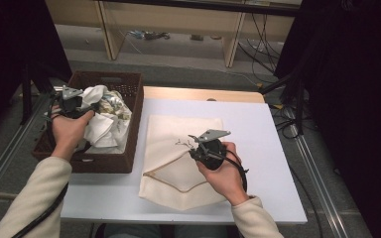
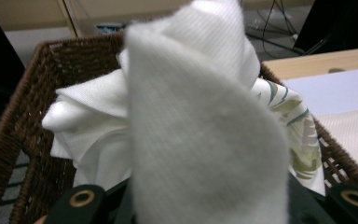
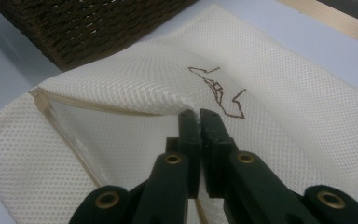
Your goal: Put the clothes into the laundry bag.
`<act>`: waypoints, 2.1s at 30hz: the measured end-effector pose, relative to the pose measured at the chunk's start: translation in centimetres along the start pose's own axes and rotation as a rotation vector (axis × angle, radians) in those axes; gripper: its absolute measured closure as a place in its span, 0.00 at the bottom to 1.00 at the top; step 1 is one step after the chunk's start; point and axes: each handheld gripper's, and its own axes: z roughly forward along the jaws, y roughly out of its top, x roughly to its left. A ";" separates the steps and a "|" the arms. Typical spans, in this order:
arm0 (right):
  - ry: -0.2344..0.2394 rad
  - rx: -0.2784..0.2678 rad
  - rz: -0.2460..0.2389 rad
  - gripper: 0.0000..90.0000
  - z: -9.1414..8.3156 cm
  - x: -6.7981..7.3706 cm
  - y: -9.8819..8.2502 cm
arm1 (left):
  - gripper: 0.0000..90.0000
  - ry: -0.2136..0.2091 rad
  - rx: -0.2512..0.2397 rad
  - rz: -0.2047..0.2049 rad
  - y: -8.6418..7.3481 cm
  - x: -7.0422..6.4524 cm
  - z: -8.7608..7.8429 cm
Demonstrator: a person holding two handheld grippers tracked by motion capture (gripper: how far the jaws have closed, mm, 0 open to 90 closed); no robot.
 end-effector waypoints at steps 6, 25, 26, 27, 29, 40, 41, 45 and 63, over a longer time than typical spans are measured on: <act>0.001 0.005 0.007 0.99 0.0 0.1 0.0 | 0.85 -0.007 -0.050 0.012 0.8 -0.4 -1.4; -0.006 -0.003 0.008 0.99 -0.1 0.1 0.0 | 0.85 -0.042 -0.221 0.040 2.8 -1.0 -7.0; -0.006 -0.001 0.009 0.99 -0.1 0.1 0.0 | 0.85 -0.047 -0.221 0.043 2.8 -1.0 -7.3; -0.002 0.006 0.009 0.99 -0.1 0.1 0.0 | 0.85 -0.055 -0.222 0.043 2.9 -1.0 -7.5; -0.005 0.003 0.005 0.99 -0.2 0.1 0.0 | 0.85 -0.056 -0.224 0.048 3.0 -1.0 -7.9; -0.004 0.005 0.010 0.99 -0.2 0.1 0.0 | 0.85 -0.104 -0.302 0.084 3.9 -2.1 -11.2; -0.004 0.003 0.007 0.99 -0.2 0.0 0.0 | 0.85 -0.106 -0.312 0.090 4.1 -2.3 -11.6; -0.003 0.009 0.022 0.99 -0.3 0.1 0.0 | 0.85 -0.128 -0.349 0.125 4.8 -3.1 -13.4; -0.012 -0.006 0.009 0.99 -0.4 0.0 0.0 | 0.85 -0.248 -0.541 0.202 5.7 -7.0 -20.3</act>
